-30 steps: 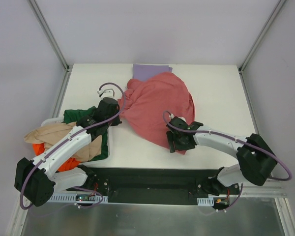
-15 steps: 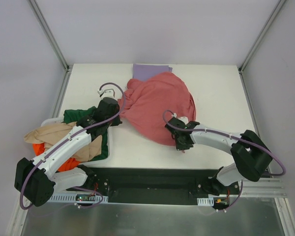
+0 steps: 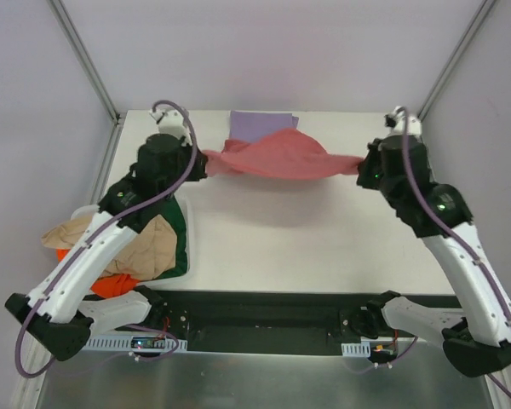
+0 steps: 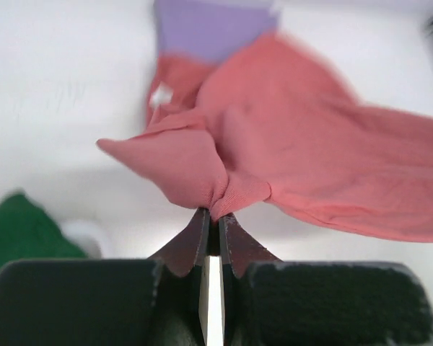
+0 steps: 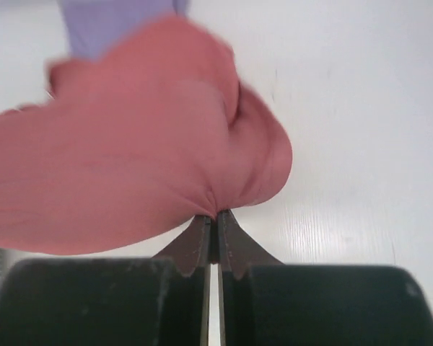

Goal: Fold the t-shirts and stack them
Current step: Flatten out the tshirt

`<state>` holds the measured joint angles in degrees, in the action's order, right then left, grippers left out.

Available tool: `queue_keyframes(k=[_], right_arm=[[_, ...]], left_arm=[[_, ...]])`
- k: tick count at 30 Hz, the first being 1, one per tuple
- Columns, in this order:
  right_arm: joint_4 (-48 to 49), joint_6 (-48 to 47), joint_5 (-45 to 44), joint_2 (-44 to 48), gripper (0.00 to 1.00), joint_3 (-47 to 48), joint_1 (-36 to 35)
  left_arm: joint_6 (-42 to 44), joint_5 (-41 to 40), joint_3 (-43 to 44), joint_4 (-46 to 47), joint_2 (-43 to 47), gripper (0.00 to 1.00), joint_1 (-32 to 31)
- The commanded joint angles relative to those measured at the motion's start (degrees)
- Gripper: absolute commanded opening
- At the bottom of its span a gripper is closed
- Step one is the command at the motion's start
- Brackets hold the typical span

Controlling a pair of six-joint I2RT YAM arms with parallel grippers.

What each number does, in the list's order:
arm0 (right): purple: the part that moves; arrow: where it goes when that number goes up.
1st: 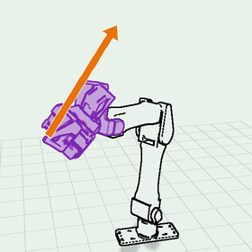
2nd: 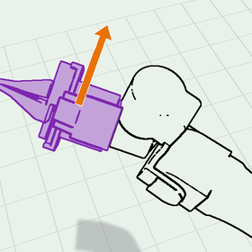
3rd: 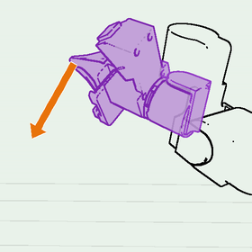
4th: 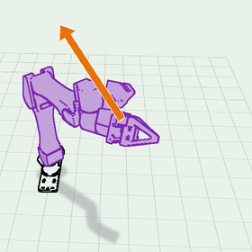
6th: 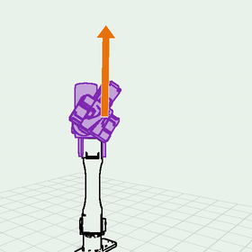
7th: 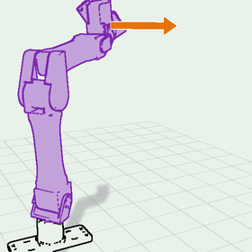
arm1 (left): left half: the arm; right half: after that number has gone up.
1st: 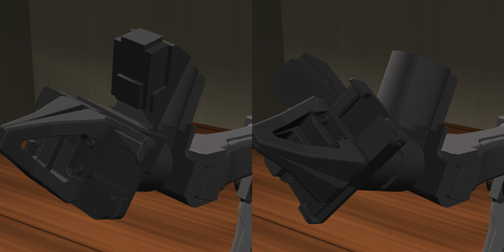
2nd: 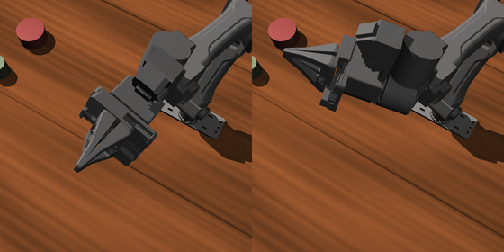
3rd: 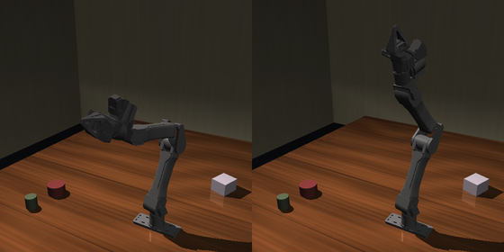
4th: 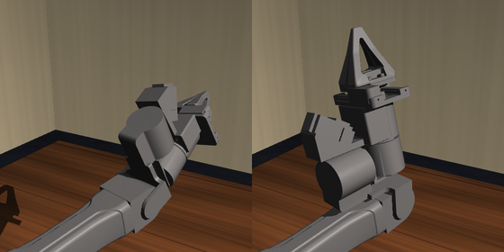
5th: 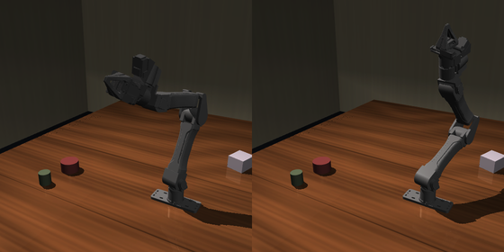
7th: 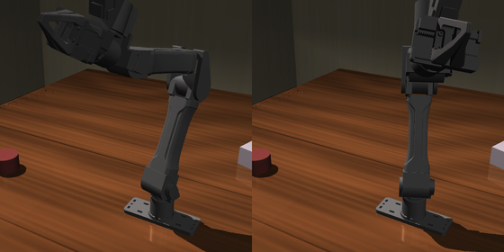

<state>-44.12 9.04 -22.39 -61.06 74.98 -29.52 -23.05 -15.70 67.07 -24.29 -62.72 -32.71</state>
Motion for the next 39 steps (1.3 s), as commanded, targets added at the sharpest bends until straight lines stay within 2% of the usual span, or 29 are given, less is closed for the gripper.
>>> queue_keyframes(k=[1,4,9,13,19,24,26,28,30,31,32,33,34,36,37,39], right_arm=[[-4.4,-8.6,-2.6,4.5,0.01,17.9,0.3],[-5.1,-12.1,0.8,5.3,0.01,28.9,0.3],[-7.8,-14.0,15.5,4.7,0.01,46.7,0.3],[-8.7,-15.1,15.0,3.5,0.01,53.6,0.3],[-7.9,-19.0,-1.7,0.2,0.01,53.3,0.3],[-5.7,-23.5,-24.5,-7.1,0.01,44.2,2.5],[-4.0,-22.7,-21.9,-10.5,0.01,37.5,8.3],[-0.9,-21.1,-14.3,-13.9,0.01,30.8,15.0],[3.5,-20.3,-7.1,-18.1,0.08,24.0,19.4],[6.0,-20.3,-3.7,-20.9,0.09,20.8,21.1],[7.9,-20.1,-1.2,-24.2,0.1,18.5,22.1],[9.0,-19.7,0.3,-27.3,0.12,17.6,22.8],[9.3,-19.8,1.7,-31.4,0.16,17.7,23.4],[8.6,-18.6,0.7,-38.3,0.24,20.1,24.7],[7.9,-18.4,0.1,-41.4,0.33,22.0,25.0],[6.0,-17.7,0.0,-44.6,0.58,24.8,25.6]], left_arm=[[9.3,-0.3,15.3,1.9,6.8,0.0,-1.7],[13.3,5.1,24.2,1.9,8.4,0.0,-1.7],[16.7,19.6,36.0,2.0,9.5,0.0,-1.8],[18.3,23.3,44.0,1.9,6.9,0.0,-1.7],[22.2,16.0,51.5,1.9,-3.1,0.0,-1.7],[26.7,1.2,51.2,2.1,-18.6,0.01,-1.7],[28.1,-3.7,51.0,2.1,-26.5,0.01,-1.3],[28.4,-6.3,51.2,2.0,-35.3,0.08,-0.6],[29.7,-7.4,52.3,2.0,-43.8,0.25,-0.3],[30.4,-8.5,53.4,2.0,-47.6,0.41,-0.2],[31.1,-9.8,55.1,2.0,-52.3,0.65,-0.2],[32.2,-11.4,57.2,2.0,-56.7,0.84,-0.1],[33.0,-13.5,60.5,1.9,-60.1,0.98,-0.1],[33.7,-16.3,64.5,0.7,-65.7,0.99,-0.1],[33.7,-16.5,64.9,0.7,-66.7,0.99,-0.1],[32.1,-15.9,64.4,0.7,-66.6,0.99,0.0]])
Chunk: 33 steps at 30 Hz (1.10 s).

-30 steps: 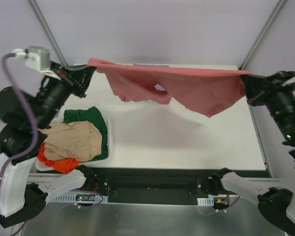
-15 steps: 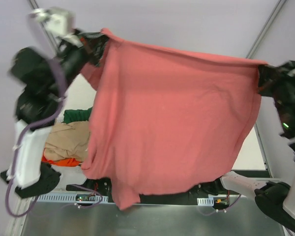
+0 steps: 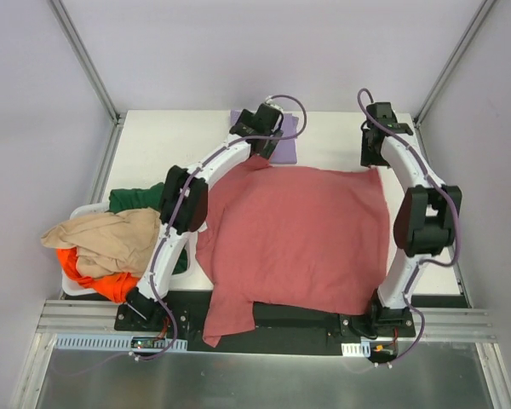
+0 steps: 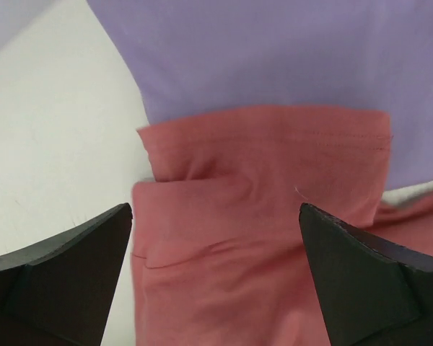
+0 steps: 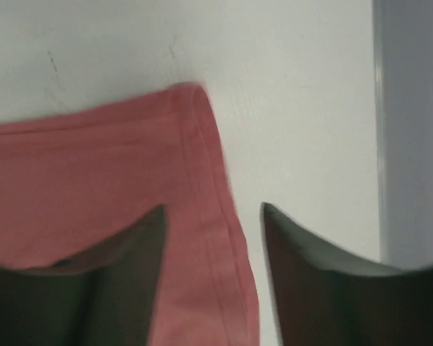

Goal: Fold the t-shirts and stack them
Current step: Flatten out the tshirt

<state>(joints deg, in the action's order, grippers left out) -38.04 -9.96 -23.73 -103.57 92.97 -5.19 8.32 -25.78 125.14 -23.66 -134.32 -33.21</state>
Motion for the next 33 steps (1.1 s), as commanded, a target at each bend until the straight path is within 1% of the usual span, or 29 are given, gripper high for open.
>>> queue_keyframes(k=[1,2,3,4,6,8,11,12,13,14,15,16,21,23,24,26,29,33], right_arm=[[-0.7,1.9,1.5,-2.6,0.75,7.4,1.2],[-0.8,2.5,2.2,-2.3,0.92,7.1,1.2],[-0.8,3.0,3.0,-1.5,0.99,6.2,1.2],[-0.6,4.1,3.6,-0.6,0.96,4.9,1.3],[-0.9,6.2,5.0,2.3,0.96,1.7,1.2],[-1.3,8.4,7.3,5.7,0.96,-2.5,1.3],[-0.6,9.9,14.0,12.2,0.96,-10.5,1.3],[-0.5,11.9,16.8,13.6,0.96,-13.4,1.2],[0.6,11.9,20.8,15.2,0.96,-16.6,1.2],[2.5,11.8,23.1,16.3,0.96,-19.5,1.2],[3.7,11.9,27.4,16.9,0.96,-22.1,1.2],[4.3,11.8,29.1,16.8,0.96,-23.6,1.2],[2.8,12.9,29.5,11.7,0.96,-26.2,1.2],[3.1,13.6,27.9,9.7,0.96,-26.8,1.2],[3.1,14.2,26.4,8.5,0.96,-26.8,1.2],[2.7,14.5,24.4,6.0,0.96,-26.2,1.8],[2.4,14.8,26.4,1.8,0.97,-24.7,3.7],[2.5,14.4,28.2,-2.2,0.97,-22.8,5.0]], left_arm=[[-0.3,-4.6,5.2,0.1,6.0,0.99,0.6],[-2.3,-3.2,3.3,0.2,7.6,0.99,0.7],[-4.3,-0.3,1.3,0.2,9.6,0.99,0.8],[-6.0,2.0,-1.5,0.1,12.7,0.99,0.8],[-8.1,6.2,-7.7,0.2,17.6,0.99,0.8],[-14.0,8.6,-14.5,0.2,22.9,0.99,0.8],[-19.6,10.9,-24.7,0.2,29.9,0.99,0.9],[-21.8,11.6,-28.4,0.2,32.2,0.99,0.9],[-23.9,12.8,-31.7,0.2,34.0,0.99,0.9],[-25.6,13.5,-35.1,0.3,35.9,0.99,0.9],[-27.6,14.2,-37.8,0.3,37.2,0.99,0.9],[-28.9,14.4,-40.3,0.3,38.2,0.99,1.0],[-35.1,14.1,-48.1,0.2,39.4,0.99,1.2],[-38.6,13.2,-50.9,0.3,39.3,0.99,1.7],[-40.0,14.0,-51.7,0.3,39.0,0.99,2.4],[-42.9,14.5,-52.5,0.2,37.7,0.99,3.4],[-47.2,15.8,-52.4,0.3,34.7,0.99,5.5],[-49.9,18.2,-51.1,0.5,29.7,0.99,7.5]])
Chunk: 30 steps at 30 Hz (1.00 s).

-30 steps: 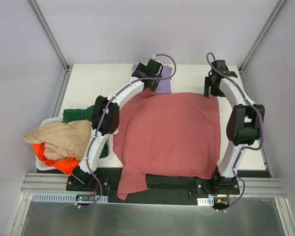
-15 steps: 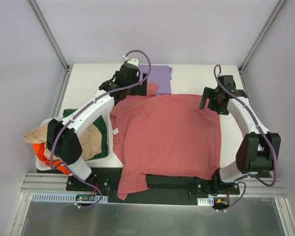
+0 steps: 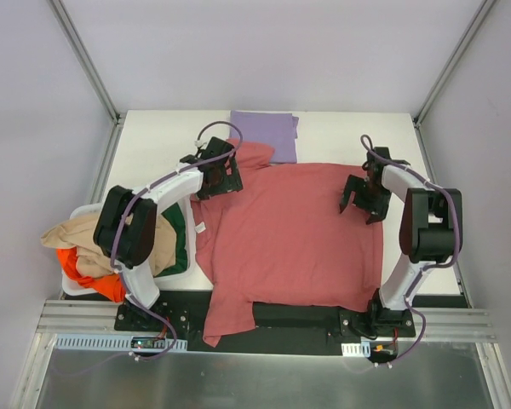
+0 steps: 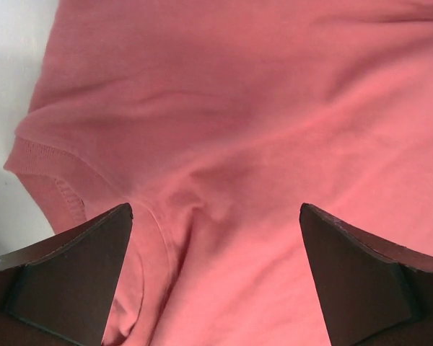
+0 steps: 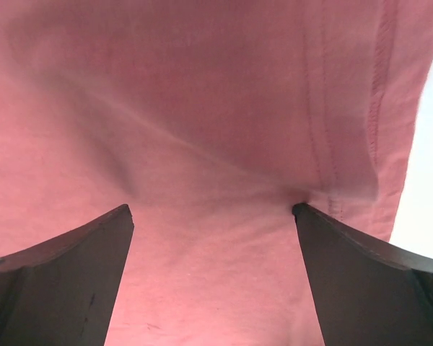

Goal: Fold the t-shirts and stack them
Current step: Flatten out the tshirt

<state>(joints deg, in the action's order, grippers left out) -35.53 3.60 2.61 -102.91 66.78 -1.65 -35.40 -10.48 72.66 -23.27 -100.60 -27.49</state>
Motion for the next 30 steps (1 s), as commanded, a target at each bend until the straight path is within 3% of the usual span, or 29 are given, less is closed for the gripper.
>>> queue_keyframes(k=[1,19,25,30], right_arm=[[0.0,0.8,2.1,-3.6,0.97,3.9,1.4],[-2.6,-1.1,7.8,-18.1,0.98,21.4,9.1],[-3.1,-1.1,7.6,-20.4,0.98,25.4,9.7],[-2.5,-2.8,8.4,-18.1,0.98,25.5,9.7]], left_arm=[[-6.6,2.8,1.8,0.2,-5.3,0.99,2.0],[-8.5,-2.1,11.5,0.1,-16.0,0.99,6.2],[-7.3,-0.2,13.8,0.1,-17.4,0.99,8.7],[-0.6,5.2,16.4,0.1,-15.3,0.99,8.6]])
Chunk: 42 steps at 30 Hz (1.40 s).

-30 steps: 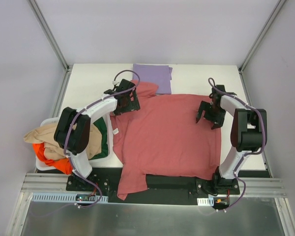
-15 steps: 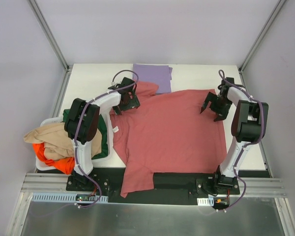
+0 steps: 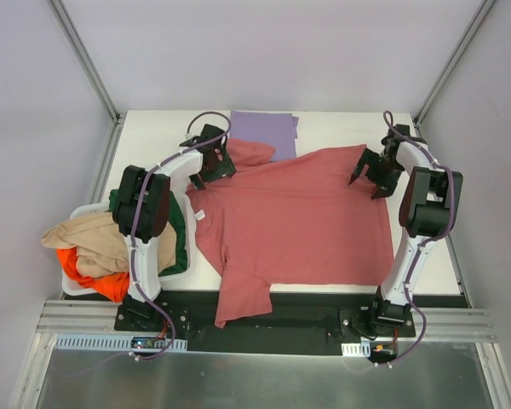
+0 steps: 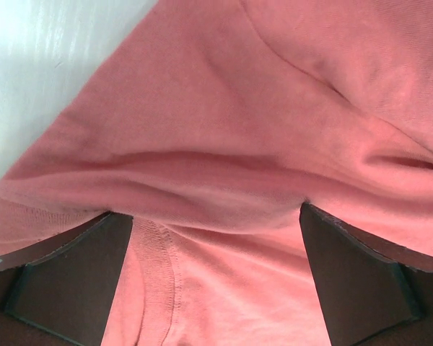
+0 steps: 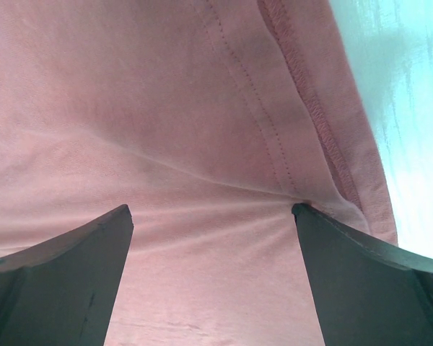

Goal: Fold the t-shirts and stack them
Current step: Flatten out the tshirt

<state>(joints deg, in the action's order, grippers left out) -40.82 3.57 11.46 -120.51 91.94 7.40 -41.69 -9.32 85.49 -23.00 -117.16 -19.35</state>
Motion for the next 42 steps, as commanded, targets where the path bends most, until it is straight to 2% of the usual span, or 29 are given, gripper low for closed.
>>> queue_keyframes(k=[1,4,10,17,21,24,25,29,35,42], right_arm=[[2.8,-3.0,-0.7,0.6,0.98,0.1,0.6],[3.0,-3.1,-2.6,5.4,0.98,-2.9,0.1],[5.1,-0.3,-6.0,19.9,0.96,-16.2,-2.7],[6.0,4.1,-9.8,32.4,0.96,-31.8,-14.3],[10.3,7.8,-4.6,36.3,0.96,-40.0,-23.5],[15.4,10.3,2.4,36.7,0.96,-44.4,-26.4],[16.8,11.1,3.4,36.5,0.96,-45.4,-26.4],[14.7,10.0,-2.8,34.7,0.96,-45.4,-25.1],[14.5,8.6,-1.8,31.5,0.97,-45.6,-16.2],[12.9,5.4,-0.9,28.0,0.97,-40.3,-8.9]], left_arm=[[7.6,6.5,4.3,-0.2,1.9,0.99,0.4],[8.6,8.5,3.4,-0.2,6.2,0.99,-0.4],[5.0,6.5,-10.2,-0.7,19.1,0.99,-3.8],[-1.0,5.9,-23.1,-1.7,28.4,0.99,-9.0],[-6.3,6.0,-29.5,-1.6,31.0,0.99,-11.4],[-7.3,6.5,-30.7,-1.5,29.7,0.99,-11.7],[-7.7,7.4,-30.7,-1.5,29.0,0.99,-11.9],[-9.4,6.7,-31.6,-1.4,27.0,0.99,-12.7],[-9.4,1.2,-30.9,-2.1,24.9,0.99,-12.4],[-7.4,0.2,-25.6,-2.8,17.2,0.99,-11.5]])
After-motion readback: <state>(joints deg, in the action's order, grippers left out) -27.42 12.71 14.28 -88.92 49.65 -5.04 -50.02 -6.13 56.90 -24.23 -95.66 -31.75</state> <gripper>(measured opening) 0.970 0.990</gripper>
